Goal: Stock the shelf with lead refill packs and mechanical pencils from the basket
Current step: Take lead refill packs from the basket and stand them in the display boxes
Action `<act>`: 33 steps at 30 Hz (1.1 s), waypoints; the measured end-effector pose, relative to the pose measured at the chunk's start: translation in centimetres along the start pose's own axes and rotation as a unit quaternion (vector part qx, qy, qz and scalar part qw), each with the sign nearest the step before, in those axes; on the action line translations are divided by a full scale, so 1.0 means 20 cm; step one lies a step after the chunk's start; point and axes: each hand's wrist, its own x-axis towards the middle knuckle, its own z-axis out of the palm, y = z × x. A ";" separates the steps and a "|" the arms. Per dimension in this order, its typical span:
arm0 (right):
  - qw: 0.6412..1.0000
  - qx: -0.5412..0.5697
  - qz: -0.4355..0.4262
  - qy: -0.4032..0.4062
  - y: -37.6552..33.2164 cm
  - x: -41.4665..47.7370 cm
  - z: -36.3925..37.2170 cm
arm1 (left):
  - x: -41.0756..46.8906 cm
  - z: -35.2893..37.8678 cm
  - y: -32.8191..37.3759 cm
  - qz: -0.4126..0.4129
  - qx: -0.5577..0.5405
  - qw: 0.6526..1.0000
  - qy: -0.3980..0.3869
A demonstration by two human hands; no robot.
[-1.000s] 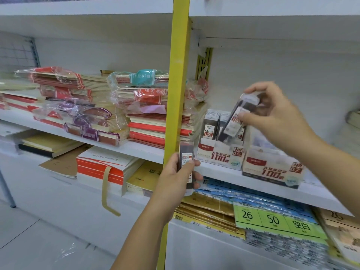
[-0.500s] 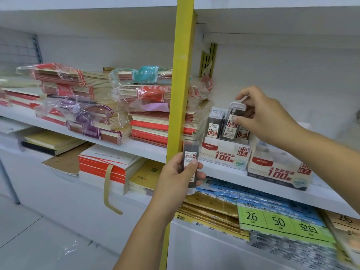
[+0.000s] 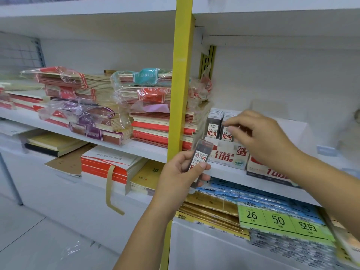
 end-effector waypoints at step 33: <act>0.951 0.278 0.092 0.098 0.03 0.04 -0.21 | 0.12 0.19 -0.09 0.199 0.305 0.927 0.089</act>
